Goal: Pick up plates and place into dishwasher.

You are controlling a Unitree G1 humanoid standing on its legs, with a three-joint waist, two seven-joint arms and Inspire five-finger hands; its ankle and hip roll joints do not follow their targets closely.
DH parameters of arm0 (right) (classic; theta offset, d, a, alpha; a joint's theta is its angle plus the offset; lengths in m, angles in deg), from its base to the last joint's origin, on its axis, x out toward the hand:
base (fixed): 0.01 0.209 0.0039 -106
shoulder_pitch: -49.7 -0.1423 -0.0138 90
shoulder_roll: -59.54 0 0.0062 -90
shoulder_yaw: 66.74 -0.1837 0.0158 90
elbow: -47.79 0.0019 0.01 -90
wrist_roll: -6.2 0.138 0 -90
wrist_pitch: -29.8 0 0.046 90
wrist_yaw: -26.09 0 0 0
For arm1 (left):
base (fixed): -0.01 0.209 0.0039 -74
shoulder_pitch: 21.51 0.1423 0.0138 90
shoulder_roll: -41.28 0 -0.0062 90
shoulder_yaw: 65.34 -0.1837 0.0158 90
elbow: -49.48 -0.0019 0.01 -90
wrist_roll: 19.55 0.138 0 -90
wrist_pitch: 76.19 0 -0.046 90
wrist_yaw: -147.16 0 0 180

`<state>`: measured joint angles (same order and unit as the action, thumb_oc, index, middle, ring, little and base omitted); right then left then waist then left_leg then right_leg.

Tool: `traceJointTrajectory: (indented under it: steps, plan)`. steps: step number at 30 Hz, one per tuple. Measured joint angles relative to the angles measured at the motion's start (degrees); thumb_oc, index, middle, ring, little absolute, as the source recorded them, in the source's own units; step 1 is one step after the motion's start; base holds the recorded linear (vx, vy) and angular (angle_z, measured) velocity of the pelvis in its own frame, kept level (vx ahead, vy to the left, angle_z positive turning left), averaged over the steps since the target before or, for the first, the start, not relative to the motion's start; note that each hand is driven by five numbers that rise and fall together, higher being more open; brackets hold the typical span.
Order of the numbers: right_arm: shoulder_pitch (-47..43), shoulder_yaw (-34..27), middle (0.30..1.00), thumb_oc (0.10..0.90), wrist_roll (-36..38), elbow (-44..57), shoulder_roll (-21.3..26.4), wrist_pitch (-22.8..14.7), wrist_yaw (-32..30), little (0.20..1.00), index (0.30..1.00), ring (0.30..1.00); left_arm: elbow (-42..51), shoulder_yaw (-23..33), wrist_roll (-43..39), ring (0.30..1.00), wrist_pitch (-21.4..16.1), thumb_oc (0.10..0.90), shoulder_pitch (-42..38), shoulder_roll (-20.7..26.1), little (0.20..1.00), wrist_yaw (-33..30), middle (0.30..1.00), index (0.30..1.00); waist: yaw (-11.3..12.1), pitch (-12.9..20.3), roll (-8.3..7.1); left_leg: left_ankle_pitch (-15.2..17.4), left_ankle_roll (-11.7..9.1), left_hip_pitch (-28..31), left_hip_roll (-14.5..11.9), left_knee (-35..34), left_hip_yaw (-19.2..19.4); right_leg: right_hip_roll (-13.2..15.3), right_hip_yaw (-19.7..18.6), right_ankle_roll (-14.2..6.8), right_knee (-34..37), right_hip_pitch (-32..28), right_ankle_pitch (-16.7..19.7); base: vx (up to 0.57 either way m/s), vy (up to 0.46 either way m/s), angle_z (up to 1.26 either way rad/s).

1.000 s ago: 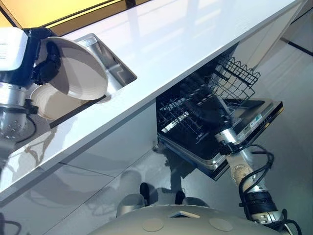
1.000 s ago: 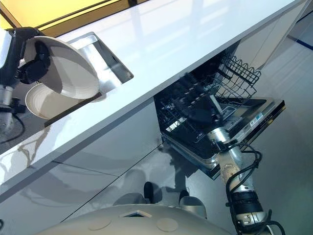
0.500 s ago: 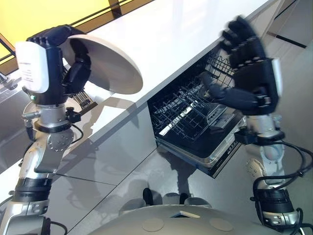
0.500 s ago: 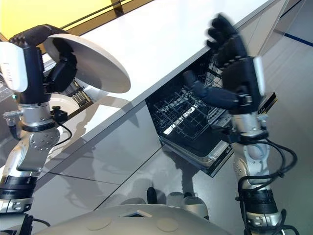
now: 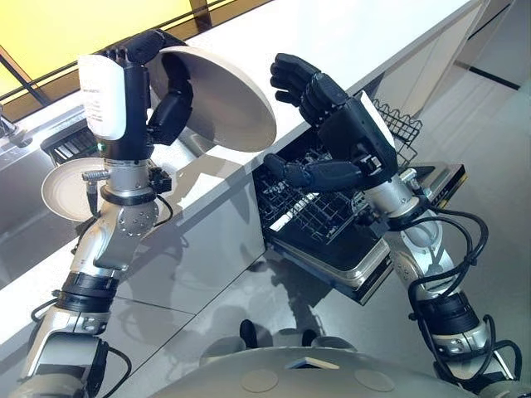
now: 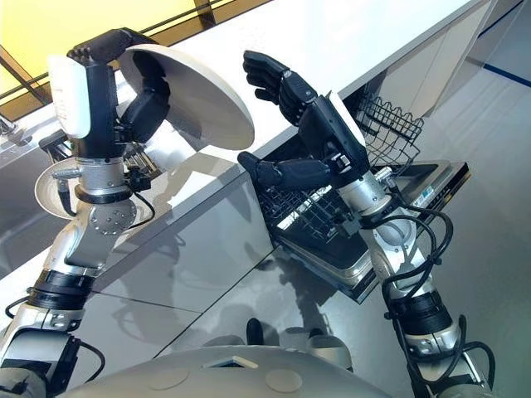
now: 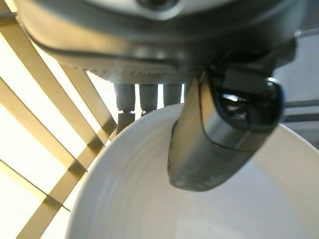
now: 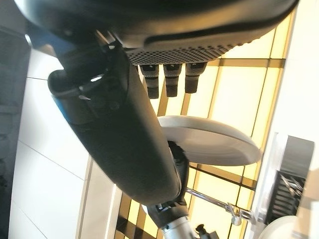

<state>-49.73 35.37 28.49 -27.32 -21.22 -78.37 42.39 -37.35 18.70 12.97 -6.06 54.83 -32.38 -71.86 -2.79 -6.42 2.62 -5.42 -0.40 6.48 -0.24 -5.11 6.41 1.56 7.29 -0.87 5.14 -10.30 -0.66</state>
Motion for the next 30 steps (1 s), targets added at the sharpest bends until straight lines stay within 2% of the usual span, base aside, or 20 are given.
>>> traceJointTrajectory:
  steps: [10,11,12,13,18,22,24,30]
  plan:
    - [0.7,0.5,0.900,0.800,0.1,-0.3,-2.3,3.9,-5.9,0.900,0.900,0.900,0.3,-3.9,-1.6,0.300,-1.4,0.100,0.4,-5.4,0.200,1.8,0.300,0.300,-0.1,-0.1,-0.23,0.1,0.0,0.3,-0.1,0.0,0.5,-0.1,-0.5,0.0,0.0,0.0,0.0,0.02,0.000,-0.01]
    - [0.9,0.8,0.780,0.660,0.1,-0.3,-2.6,4.1,-6.7,0.760,0.780,0.780,0.4,-4.9,-2.0,0.300,-1.7,0.100,0.4,-5.4,0.200,2.1,0.300,0.300,0.0,-0.2,-0.32,0.1,0.0,0.3,-0.1,0.0,0.5,-0.1,-0.5,0.0,-0.1,0.0,0.0,0.00,0.000,0.00]
    - [1.1,1.3,0.401,0.218,0.1,-0.6,-3.0,4.1,-7.7,0.318,0.401,0.401,0.4,-5.6,-2.2,0.300,-1.8,0.100,0.5,-5.6,0.200,2.5,0.300,0.300,-0.1,-0.2,-0.38,0.1,0.0,0.3,-0.1,0.0,0.5,-0.1,-0.5,0.0,0.0,0.0,0.0,0.00,0.000,0.00]
    - [1.6,1.7,0.300,0.100,0.1,-0.7,-3.5,4.1,-8.5,0.200,0.300,0.300,0.4,-5.6,-2.1,0.300,-1.8,0.100,0.6,-5.9,0.200,2.8,0.300,0.300,-0.1,-0.2,-0.45,0.1,0.0,0.3,-0.1,0.0,0.5,-0.1,-0.6,0.0,0.0,0.0,0.0,0.00,0.000,0.00]
    - [4.0,2.4,0.300,0.100,-1.7,-1.5,-4.0,4.3,-12.8,0.200,0.300,0.300,0.4,-5.8,-1.6,0.300,-2.7,0.100,0.6,-6.0,0.200,2.9,0.300,0.300,-0.3,-0.6,-1.10,0.1,0.0,0.3,-0.1,0.0,0.5,-0.1,-0.6,0.0,0.0,0.0,0.0,0.00,0.000,0.00]
    - [5.0,3.7,0.300,0.100,-3.0,-1.4,-4.0,4.3,-13.5,0.200,0.300,0.300,0.6,-5.7,-1.0,0.300,-4.1,0.100,0.6,-6.0,0.200,2.3,0.300,0.300,-0.5,-0.9,-1.58,0.1,0.0,0.3,-0.2,0.0,0.5,-0.1,-0.6,0.0,0.0,0.0,0.0,0.00,0.000,0.00]
    - [5.1,3.9,0.300,0.100,-3.2,-1.4,-5.7,4.2,-16.8,0.200,0.300,0.300,2.5,-6.0,-1.0,0.300,-4.3,0.100,2.6,-6.1,0.200,2.6,0.300,0.300,-0.6,-0.9,-1.60,0.1,0.0,0.3,-0.2,0.0,0.5,-0.1,-0.6,0.0,0.0,0.0,0.0,0.00,0.000,0.00]
    - [5.4,4.1,0.300,0.100,-4.4,-1.4,-5.9,3.1,-17.8,0.200,0.300,0.300,3.6,-6.0,-1.2,0.300,-4.3,0.100,4.0,-6.9,0.200,2.5,0.300,0.300,-0.4,-0.9,-1.61,0.1,0.0,0.2,-0.2,0.0,0.3,-0.1,-0.4,0.0,0.0,-0.1,0.0,0.00,0.000,0.00]
